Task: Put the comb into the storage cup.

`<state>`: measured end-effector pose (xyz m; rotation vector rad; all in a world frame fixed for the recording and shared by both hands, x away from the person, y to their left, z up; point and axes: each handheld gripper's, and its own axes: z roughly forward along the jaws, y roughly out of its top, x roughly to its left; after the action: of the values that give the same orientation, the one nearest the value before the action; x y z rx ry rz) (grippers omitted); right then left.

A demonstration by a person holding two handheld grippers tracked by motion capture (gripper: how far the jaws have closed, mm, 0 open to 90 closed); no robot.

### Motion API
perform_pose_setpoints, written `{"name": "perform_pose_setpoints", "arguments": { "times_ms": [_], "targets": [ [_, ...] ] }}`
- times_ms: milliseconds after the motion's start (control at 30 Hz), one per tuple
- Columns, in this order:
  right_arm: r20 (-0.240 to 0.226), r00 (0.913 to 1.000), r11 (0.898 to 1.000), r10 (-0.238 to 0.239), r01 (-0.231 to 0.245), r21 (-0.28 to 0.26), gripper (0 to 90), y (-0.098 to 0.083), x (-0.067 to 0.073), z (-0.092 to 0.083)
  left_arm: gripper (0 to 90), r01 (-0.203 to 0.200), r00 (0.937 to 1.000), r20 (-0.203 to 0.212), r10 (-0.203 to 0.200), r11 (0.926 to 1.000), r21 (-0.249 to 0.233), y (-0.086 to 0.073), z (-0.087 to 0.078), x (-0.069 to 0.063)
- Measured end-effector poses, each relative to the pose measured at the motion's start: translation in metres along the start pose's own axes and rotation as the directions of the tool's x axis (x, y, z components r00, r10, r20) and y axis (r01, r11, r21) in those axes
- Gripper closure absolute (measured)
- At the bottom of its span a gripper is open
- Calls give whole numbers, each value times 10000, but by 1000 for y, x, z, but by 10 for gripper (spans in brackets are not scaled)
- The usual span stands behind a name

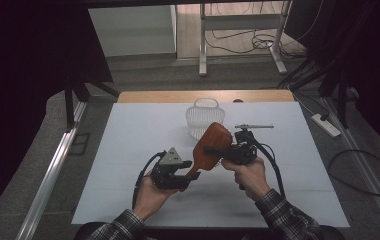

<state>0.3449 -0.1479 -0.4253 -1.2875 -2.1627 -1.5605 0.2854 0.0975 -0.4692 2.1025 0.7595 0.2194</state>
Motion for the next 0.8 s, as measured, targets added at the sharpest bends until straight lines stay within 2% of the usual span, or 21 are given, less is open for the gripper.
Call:
{"name": "perform_pose_setpoints", "arguments": {
  "times_ms": [333,567,633,800],
  "targets": [
    [155,9982,9983,-574,573,74,535,3,4,-1,299,57,10000,1,-57,9999,105,-3,1,4],
    [222,9969,9971,-754,752,56,535,5,3,-3,176,138,9994,328,-148,9994,311,-5,2,8],
    [251,9964,9967,-816,815,36,535,6,3,-4,154,255,9981,552,-278,9988,419,-6,2,10],
    [422,9932,9940,-1089,1089,18,534,9,5,-6,90,271,9975,654,-285,9994,220,-7,-5,10]
  ]
}}
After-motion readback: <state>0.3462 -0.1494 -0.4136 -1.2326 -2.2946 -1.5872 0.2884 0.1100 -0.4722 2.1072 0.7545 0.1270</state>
